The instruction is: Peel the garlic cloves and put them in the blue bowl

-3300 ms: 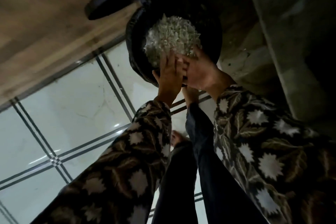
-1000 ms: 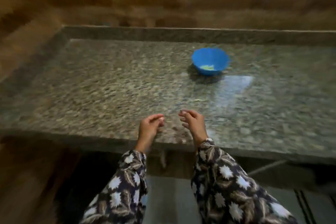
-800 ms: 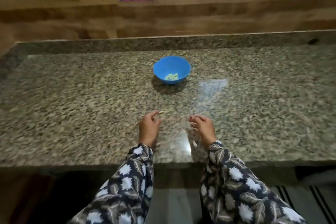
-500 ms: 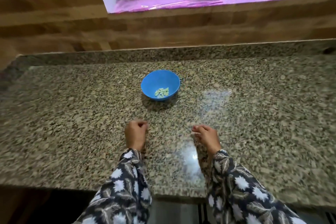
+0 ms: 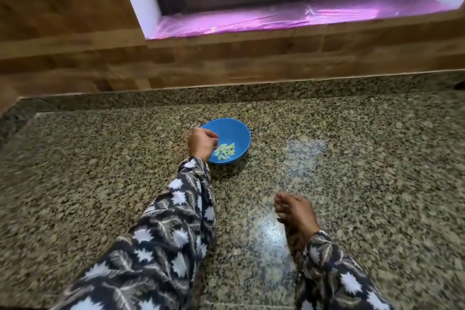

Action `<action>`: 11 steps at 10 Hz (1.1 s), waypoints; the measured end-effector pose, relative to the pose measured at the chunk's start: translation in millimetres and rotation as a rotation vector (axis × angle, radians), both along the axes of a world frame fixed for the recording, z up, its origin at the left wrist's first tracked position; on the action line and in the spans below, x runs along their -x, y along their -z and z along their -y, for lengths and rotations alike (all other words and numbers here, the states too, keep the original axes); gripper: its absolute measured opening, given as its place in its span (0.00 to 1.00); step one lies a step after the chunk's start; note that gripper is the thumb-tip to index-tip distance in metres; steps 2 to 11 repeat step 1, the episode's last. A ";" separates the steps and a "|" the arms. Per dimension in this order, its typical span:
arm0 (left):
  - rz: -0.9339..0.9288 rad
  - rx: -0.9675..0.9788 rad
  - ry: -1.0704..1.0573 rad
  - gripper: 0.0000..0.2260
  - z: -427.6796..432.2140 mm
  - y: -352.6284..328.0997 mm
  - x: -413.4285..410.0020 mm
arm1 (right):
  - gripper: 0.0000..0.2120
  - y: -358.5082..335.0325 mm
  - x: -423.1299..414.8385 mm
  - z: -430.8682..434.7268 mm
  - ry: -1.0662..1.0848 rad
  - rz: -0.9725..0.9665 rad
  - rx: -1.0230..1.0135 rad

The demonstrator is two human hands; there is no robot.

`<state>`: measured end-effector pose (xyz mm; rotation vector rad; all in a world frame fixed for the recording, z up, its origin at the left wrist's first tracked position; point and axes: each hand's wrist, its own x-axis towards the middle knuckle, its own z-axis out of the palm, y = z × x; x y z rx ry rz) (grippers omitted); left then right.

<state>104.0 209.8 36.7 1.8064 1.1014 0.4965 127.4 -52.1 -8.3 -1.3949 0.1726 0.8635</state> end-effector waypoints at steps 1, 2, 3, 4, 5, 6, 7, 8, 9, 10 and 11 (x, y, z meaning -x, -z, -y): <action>0.033 -0.043 -0.007 0.06 -4.4 -2.7 -1.6 | 0.10 -10.8 2.4 -4.6 -0.055 -0.020 -0.019; 0.033 -0.043 -0.007 0.06 -4.4 -2.7 -1.6 | 0.10 -10.8 2.4 -4.6 -0.055 -0.020 -0.019; 0.033 -0.043 -0.007 0.06 -4.4 -2.7 -1.6 | 0.10 -10.8 2.4 -4.6 -0.055 -0.020 -0.019; 0.033 -0.043 -0.007 0.06 -4.4 -2.7 -1.6 | 0.10 -10.8 2.4 -4.6 -0.055 -0.020 -0.019; 0.033 -0.043 -0.007 0.06 -4.4 -2.7 -1.6 | 0.10 -10.8 2.4 -4.6 -0.055 -0.020 -0.019; 0.033 -0.043 -0.007 0.06 -4.4 -2.7 -1.6 | 0.10 -10.8 2.4 -4.6 -0.055 -0.020 -0.019; 0.033 -0.043 -0.007 0.06 -4.4 -2.7 -1.6 | 0.10 -10.8 2.4 -4.6 -0.055 -0.020 -0.019; 0.033 -0.043 -0.007 0.06 -4.4 -2.7 -1.6 | 0.10 -10.8 2.4 -4.6 -0.055 -0.020 -0.019; 0.033 -0.043 -0.007 0.06 -4.4 -2.7 -1.6 | 0.10 -10.8 2.4 -4.6 -0.055 -0.020 -0.019; 0.033 -0.043 -0.007 0.06 -4.4 -2.7 -1.6 | 0.10 -10.8 2.4 -4.6 -0.055 -0.020 -0.019; 0.033 -0.043 -0.007 0.06 -4.4 -2.7 -1.6 | 0.10 -10.8 2.4 -4.6 -0.055 -0.020 -0.019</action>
